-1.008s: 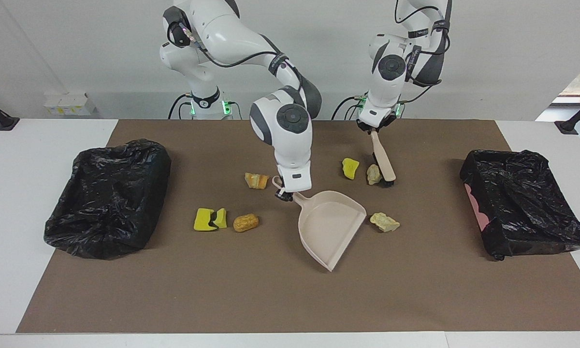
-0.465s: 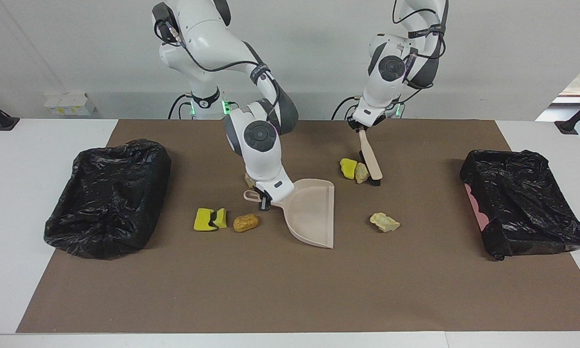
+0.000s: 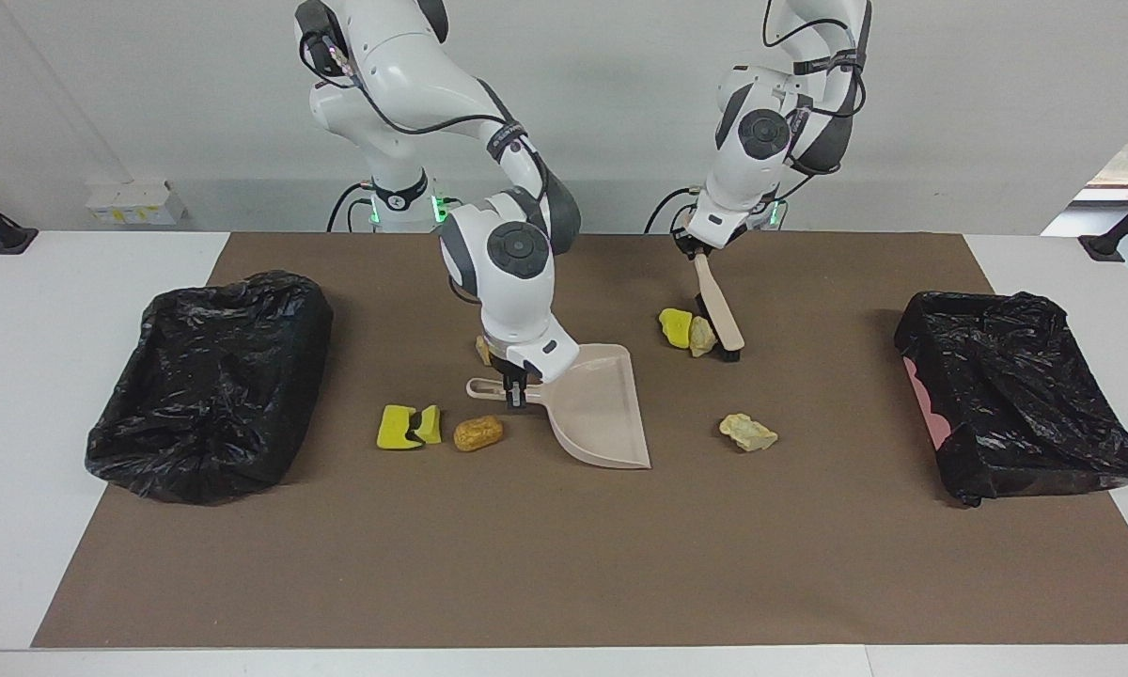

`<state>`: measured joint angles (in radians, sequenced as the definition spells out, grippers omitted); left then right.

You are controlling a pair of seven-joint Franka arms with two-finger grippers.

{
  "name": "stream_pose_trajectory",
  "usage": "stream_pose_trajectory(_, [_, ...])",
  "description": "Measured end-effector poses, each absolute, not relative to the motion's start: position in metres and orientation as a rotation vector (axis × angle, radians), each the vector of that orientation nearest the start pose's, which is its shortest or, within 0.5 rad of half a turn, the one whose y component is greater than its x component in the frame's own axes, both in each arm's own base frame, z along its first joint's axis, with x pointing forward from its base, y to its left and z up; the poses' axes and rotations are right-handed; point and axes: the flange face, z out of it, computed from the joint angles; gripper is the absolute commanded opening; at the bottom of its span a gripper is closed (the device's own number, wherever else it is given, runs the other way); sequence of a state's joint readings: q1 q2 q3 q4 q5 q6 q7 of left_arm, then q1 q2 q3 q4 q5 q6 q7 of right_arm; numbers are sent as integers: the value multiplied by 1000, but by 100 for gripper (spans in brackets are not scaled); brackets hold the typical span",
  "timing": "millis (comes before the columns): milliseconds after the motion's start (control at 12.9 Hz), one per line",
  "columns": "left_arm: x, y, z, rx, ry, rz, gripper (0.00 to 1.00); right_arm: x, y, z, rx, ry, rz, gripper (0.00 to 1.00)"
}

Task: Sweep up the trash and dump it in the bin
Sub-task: 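Sweep trash pieces with the left brush toward the dustpan held by the right gripper, then brush the gathered pieces into the dustpan with the left gripper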

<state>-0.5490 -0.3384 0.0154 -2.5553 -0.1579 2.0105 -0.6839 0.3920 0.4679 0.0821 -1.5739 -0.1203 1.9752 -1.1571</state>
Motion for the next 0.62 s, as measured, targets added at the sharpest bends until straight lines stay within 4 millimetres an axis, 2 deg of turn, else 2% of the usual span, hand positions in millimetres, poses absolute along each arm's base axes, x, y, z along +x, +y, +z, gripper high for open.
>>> stream_pose_trajectory(310, [331, -229, 354, -3056, -475, 376, 0, 608, 297, 365, 2046, 2309, -135, 0])
stream_pose_trajectory(620, [340, -237, 357, -3092, -576, 397, 0, 607, 297, 365, 2041, 2309, -136, 0])
